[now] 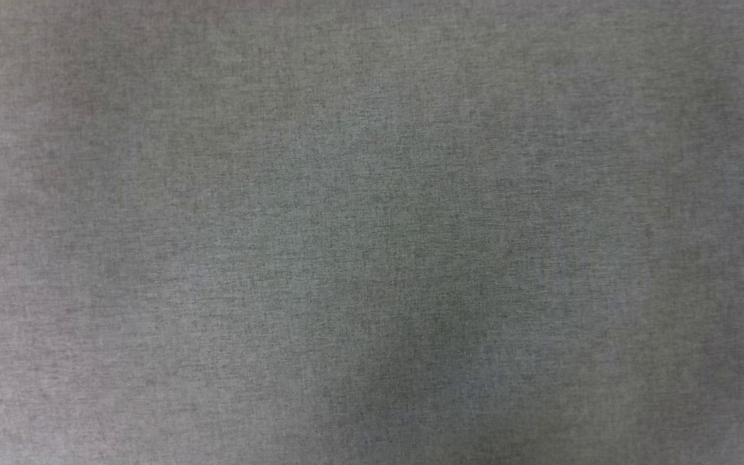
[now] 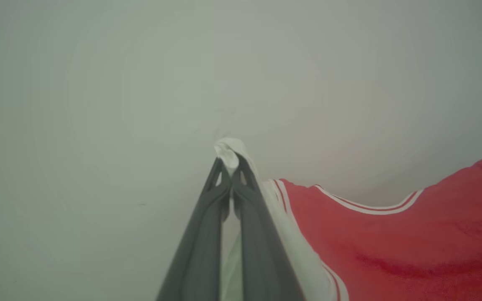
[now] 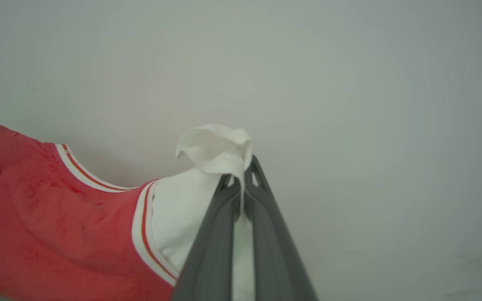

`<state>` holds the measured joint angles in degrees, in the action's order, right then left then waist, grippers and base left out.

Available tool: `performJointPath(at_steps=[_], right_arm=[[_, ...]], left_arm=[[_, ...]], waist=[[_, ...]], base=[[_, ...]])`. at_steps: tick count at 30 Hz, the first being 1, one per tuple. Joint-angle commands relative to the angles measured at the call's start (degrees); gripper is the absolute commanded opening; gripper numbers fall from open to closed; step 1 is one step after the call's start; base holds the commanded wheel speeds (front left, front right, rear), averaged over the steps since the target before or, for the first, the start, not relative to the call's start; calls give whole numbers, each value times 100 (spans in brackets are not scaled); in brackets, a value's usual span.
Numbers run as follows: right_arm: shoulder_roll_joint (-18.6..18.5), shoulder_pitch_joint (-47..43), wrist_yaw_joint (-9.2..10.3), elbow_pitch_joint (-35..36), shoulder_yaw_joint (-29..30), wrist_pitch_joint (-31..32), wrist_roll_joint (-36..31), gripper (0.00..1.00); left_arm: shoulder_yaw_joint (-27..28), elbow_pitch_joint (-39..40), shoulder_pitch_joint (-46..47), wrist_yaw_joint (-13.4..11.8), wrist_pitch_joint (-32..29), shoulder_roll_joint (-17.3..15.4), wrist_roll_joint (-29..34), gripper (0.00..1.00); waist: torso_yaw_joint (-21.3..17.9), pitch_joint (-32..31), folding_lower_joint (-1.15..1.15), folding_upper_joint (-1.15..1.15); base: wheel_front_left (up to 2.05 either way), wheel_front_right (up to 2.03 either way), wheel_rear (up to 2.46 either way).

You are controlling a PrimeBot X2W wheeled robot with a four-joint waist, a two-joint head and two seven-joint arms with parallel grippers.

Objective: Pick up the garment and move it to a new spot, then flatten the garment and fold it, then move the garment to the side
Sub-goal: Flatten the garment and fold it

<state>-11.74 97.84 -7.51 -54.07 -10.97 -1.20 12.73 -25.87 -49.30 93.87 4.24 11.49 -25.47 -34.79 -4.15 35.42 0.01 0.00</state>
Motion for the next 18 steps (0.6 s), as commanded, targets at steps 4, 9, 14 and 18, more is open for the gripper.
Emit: performJointPath(at_steps=[4,9,14,18], right_arm=[[118,-353,4,-315,-237,40,308,0],[226,-1167,3,-333,-636,-107,786,0],[79,-2444,4,-40,-1039,-235,1357,0],[-84,-3609,4,307,-1324,-288,1772,0]], left_arm=[[-13,-323,-407,142,190,188,-190,0],[10,-537,-1273,259,319,238,-394,0],[48,-300,-2618,306,369,255,-608,0],[273,334,-3981,249,379,234,-684,0]], waist=[[40,2,-1,0],[19,-356,-1,0],[-15,-959,-1,0],[-46,-1514,-1,0]], base=[[0,0,0],[0,0,0],[0,0,0],[0,0,0]])
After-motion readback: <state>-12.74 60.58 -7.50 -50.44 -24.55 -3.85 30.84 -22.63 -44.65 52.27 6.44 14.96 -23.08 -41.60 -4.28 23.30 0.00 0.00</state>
